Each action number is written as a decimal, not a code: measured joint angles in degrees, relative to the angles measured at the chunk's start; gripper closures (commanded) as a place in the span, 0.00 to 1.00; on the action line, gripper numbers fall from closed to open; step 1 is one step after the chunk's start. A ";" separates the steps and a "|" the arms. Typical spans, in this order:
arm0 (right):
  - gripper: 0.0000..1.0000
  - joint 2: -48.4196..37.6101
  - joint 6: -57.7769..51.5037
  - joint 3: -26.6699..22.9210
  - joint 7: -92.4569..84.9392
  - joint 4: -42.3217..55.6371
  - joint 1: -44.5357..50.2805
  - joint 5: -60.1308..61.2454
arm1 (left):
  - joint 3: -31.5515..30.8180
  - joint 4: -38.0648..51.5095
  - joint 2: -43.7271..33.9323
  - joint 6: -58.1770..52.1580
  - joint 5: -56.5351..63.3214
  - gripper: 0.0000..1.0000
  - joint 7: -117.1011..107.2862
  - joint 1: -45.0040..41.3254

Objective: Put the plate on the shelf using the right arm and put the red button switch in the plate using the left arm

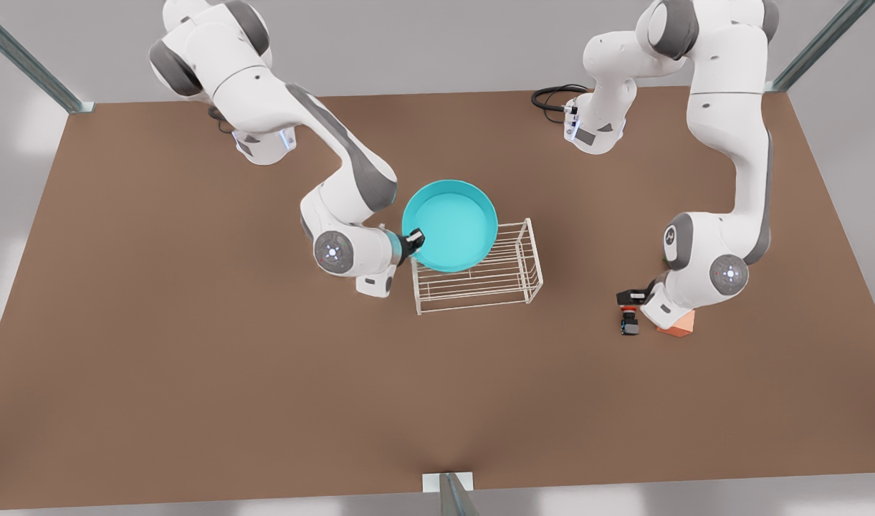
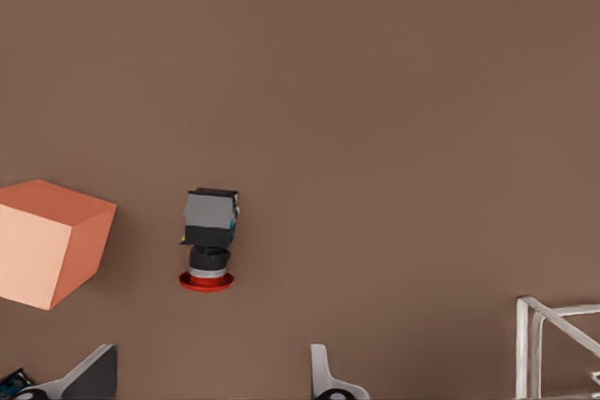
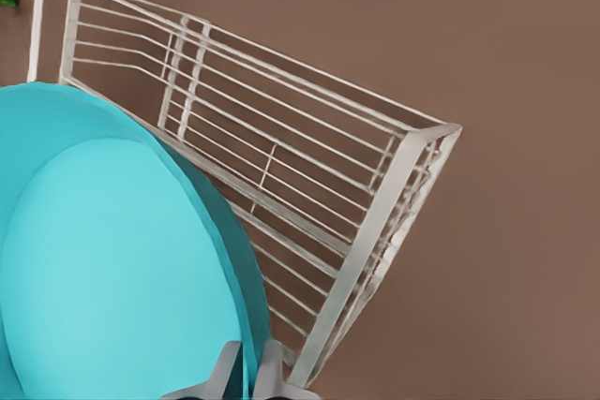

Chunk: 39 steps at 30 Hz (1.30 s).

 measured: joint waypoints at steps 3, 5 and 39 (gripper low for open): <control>0.78 1.79 3.90 0.01 2.98 0.04 1.85 0.22 | 0.23 -0.04 2.04 3.52 0.22 0.00 1.22 0.19; 0.78 2.85 6.32 0.00 4.76 0.07 2.86 0.30 | 0.41 -0.07 2.98 5.39 0.29 0.00 1.93 0.31; 0.00 -7.92 -5.08 -20.60 -2.31 3.50 -14.70 -29.09 | 0.50 -0.70 12.39 23.13 5.22 0.55 6.28 1.27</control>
